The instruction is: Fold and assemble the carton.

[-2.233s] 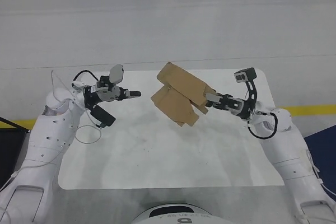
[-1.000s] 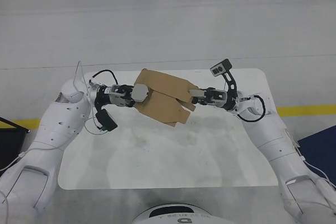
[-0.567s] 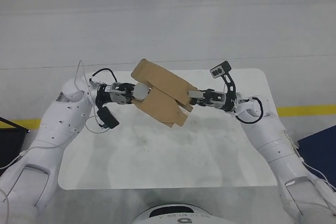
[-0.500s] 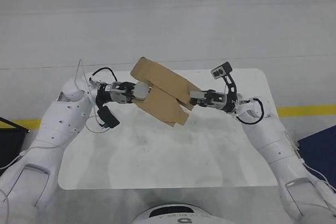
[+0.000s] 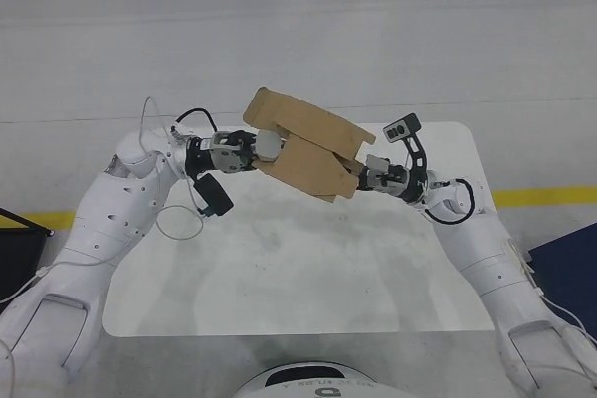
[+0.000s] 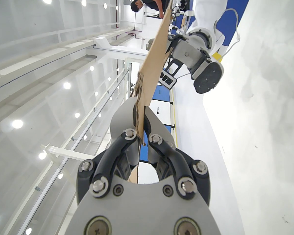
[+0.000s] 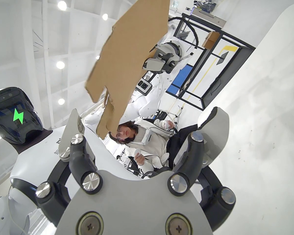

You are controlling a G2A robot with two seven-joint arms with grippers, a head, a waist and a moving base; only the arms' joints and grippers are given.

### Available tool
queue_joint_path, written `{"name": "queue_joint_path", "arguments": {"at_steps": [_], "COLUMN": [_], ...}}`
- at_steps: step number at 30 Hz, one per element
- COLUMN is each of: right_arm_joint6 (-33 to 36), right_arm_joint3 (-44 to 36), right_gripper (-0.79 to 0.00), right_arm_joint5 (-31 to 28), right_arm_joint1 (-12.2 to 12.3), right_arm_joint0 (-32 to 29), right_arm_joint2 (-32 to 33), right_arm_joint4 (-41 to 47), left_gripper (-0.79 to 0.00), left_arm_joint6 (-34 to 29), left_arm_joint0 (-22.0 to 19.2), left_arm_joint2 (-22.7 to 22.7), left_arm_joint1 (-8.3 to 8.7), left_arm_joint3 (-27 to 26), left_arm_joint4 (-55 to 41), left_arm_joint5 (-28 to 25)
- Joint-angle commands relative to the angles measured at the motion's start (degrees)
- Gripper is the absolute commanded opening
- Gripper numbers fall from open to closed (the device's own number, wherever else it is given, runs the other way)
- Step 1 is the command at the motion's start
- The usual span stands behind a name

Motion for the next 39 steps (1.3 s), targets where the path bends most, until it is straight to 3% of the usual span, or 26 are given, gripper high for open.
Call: {"name": "queue_joint_path", "arguments": {"at_steps": [1,10,15,17,22,25,27,29,35,39], "right_arm_joint6": [-3.5,-11.1,-20.3,-23.3,-28.0,-29.0,-30.6,-32.0,-38.3,-46.5], "right_arm_joint3": [-1.2,-0.6,2.6,3.1,3.5,3.9,8.0,10.1,15.6,16.2], "right_gripper": [0.000,0.000,0.000,0.000,0.000,0.000,0.000,0.000,0.000,0.000], "right_arm_joint5": [-2.4,-12.4,-18.7,-19.9,-20.7,-17.9,-14.5,-15.7,-16.2,-9.4], "right_arm_joint1": [0.2,0.0,-0.4,-0.5,-0.9,-1.7,-2.1,-3.0,-4.1,-4.6], "right_arm_joint0": [-0.5,-1.3,-0.2,-0.3,-0.5,-0.4,1.8,2.8,6.8,8.2], "right_arm_joint2": [1.7,4.6,5.2,5.5,5.5,3.1,2.3,0.6,-1.6,-3.2], "right_arm_joint4": [-1.5,-4.4,-12.5,-13.7,-16.7,-10.8,-10.8,-9.0,-18.9,-29.0], "left_gripper": [-0.785,-0.785,-0.785,-0.785,-0.785,-0.785,-0.785,-0.785,-0.785,-0.785], "left_arm_joint6": [-1.7,-2.9,-7.7,-10.0,-11.0,-11.4,-13.8,-14.8,-17.1,-17.1], "left_arm_joint0": [0.3,-2.1,-1.7,-2.2,-2.8,-2.7,-1.7,-0.7,0.6,1.3], "left_arm_joint2": [0.0,4.6,6.6,7.5,8.3,8.4,8.8,8.9,9.3,9.4], "left_arm_joint1": [-0.17,-2.60,-3.91,-4.07,-4.24,-4.25,-4.33,-4.48,-4.78,-4.94], "left_arm_joint3": [0.5,7.6,7.8,8.9,9.5,9.3,6.4,5.0,2.2,0.8], "left_arm_joint4": [-3.4,-18.9,-38.3,-41.8,-42.4,-42.2,-41.0,-42.1,-41.5,-41.0], "left_arm_joint5": [-4.7,-30.9,-35.8,-38.0,-39.0,-38.7,-37.9,-38.4,-39.9,-40.3]}}
